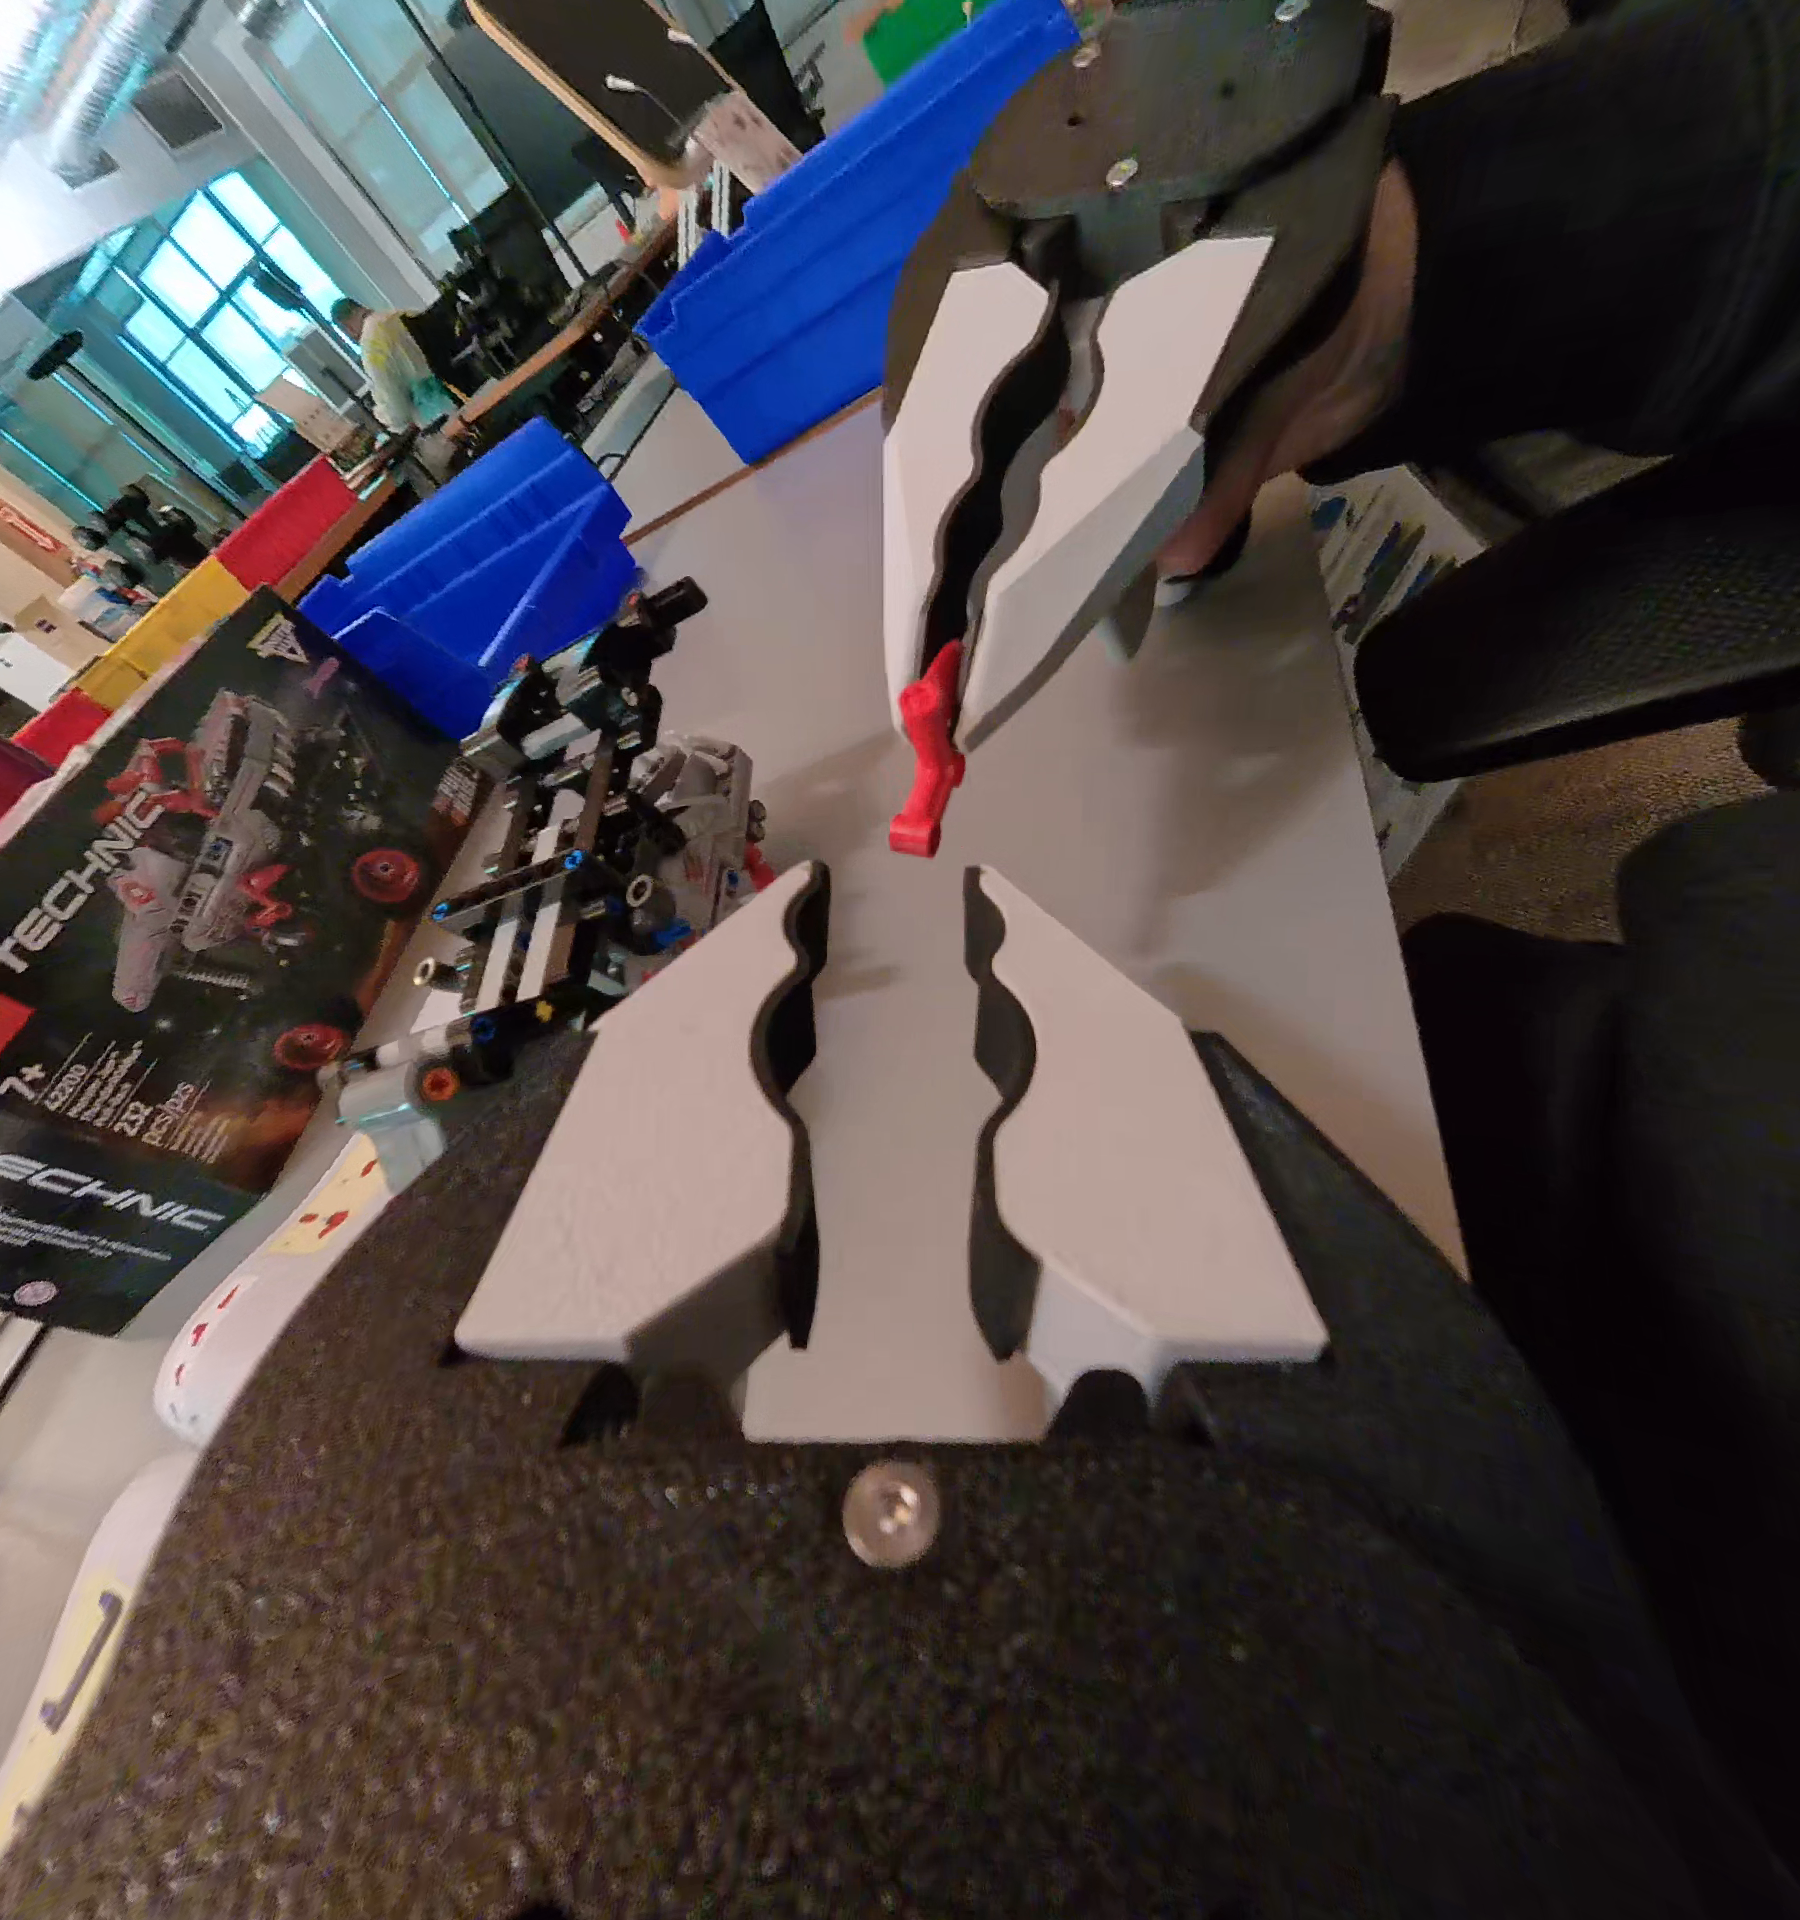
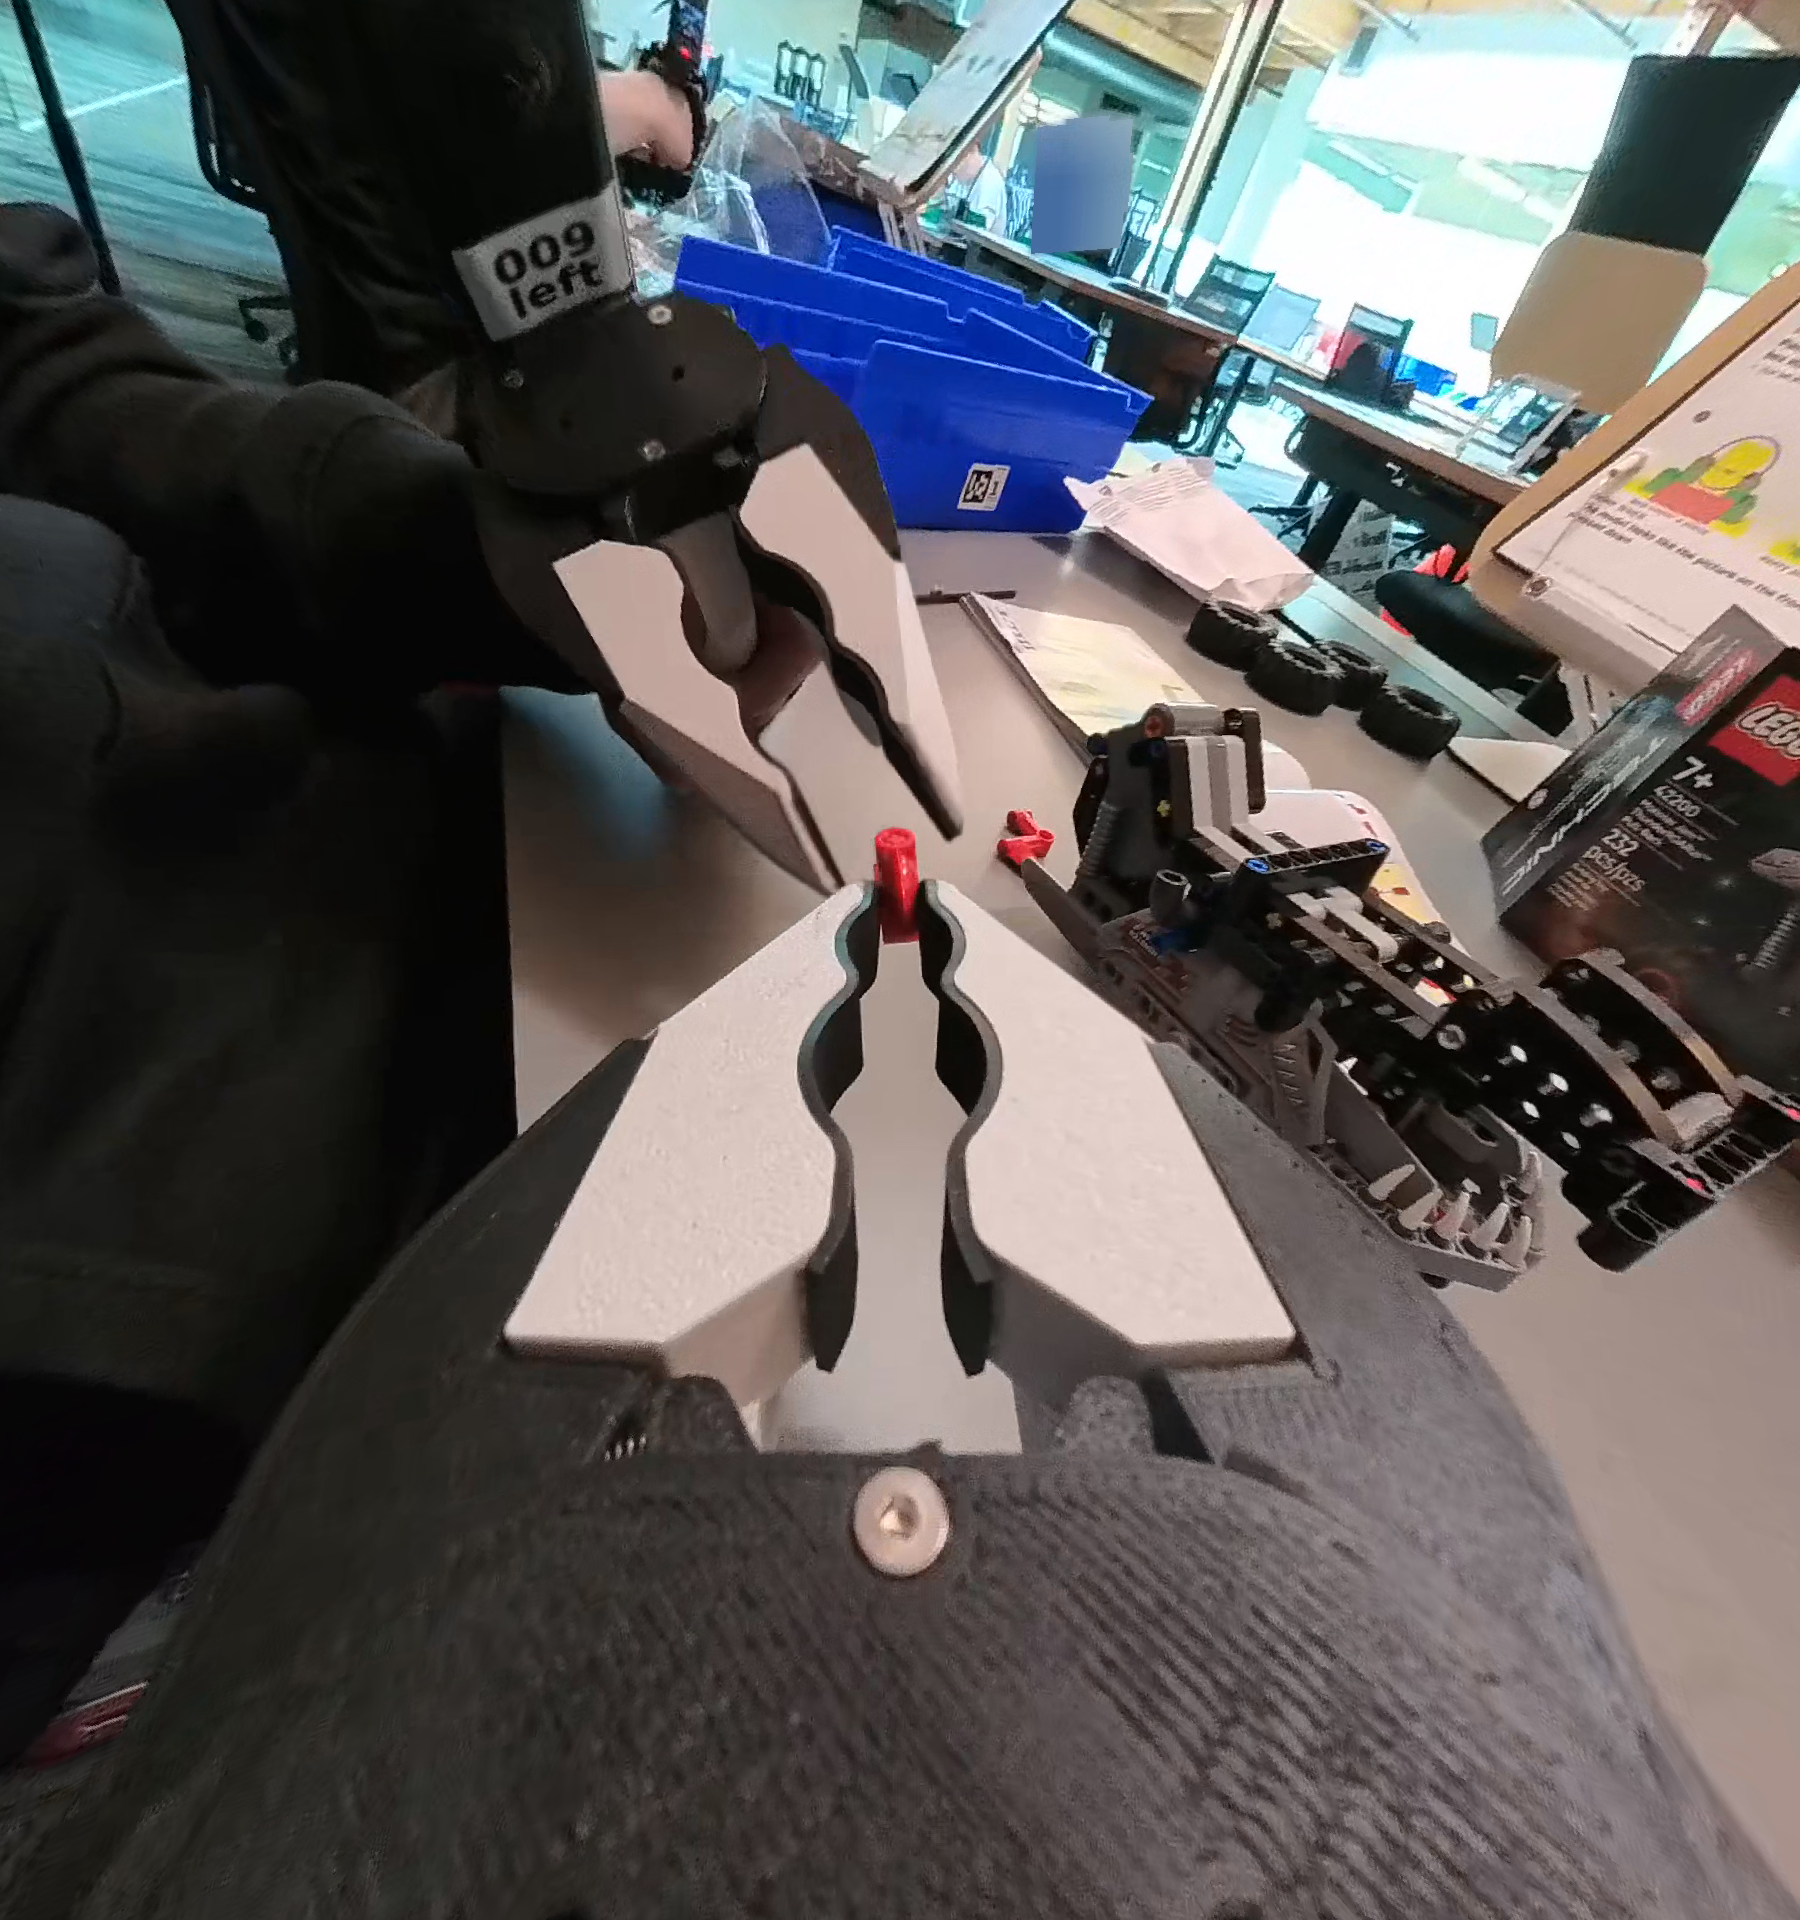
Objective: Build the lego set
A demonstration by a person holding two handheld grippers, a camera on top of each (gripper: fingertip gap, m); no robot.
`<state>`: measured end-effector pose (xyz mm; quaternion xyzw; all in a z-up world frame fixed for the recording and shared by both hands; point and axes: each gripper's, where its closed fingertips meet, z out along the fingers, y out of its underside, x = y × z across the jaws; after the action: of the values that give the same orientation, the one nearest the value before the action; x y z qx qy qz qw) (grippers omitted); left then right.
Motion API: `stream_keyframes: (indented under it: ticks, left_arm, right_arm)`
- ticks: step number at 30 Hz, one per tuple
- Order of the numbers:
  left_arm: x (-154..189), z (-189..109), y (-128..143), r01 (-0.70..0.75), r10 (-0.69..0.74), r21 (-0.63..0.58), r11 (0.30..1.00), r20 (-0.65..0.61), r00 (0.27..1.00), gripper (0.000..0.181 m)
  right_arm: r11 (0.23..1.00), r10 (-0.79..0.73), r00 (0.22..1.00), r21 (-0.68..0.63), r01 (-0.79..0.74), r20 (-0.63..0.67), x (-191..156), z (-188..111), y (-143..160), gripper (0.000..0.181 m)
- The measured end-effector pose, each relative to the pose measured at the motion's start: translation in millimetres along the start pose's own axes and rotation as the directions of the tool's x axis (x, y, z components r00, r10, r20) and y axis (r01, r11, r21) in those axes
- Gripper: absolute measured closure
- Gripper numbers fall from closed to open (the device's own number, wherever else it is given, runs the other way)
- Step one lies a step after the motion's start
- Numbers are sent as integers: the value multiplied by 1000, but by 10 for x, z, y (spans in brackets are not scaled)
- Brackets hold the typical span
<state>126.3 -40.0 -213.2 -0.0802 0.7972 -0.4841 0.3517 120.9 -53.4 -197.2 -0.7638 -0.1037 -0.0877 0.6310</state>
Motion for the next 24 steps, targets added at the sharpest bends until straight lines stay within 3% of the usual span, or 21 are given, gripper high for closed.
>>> stream_keyframes:
  ticks: [7,13,17,21,24]
  left_arm:
    - [84,93,23,-20,19,-32,999,-43,999,174]
    - [52,143,96,4,-6,-65,998,-43,999,174]
    - [11,194,152,29,-32,-85,996,-41,999,175]
    - [-97,244,182,29,-31,-102,994,-18,999,175]
    - [-161,272,196,21,-23,-110,994,-15,1000,175]
  right_arm:
    - [1000,-6,999,-19,7,48,-57,38,24,176]
    - [997,-39,998,-65,42,47,-11,49,112,175]
    - [989,-96,995,-118,94,-14,105,77,210,154]
    - [987,-122,992,-112,118,-26,195,96,223,171]
    - [989,-108,994,-101,106,-13,250,118,216,173]
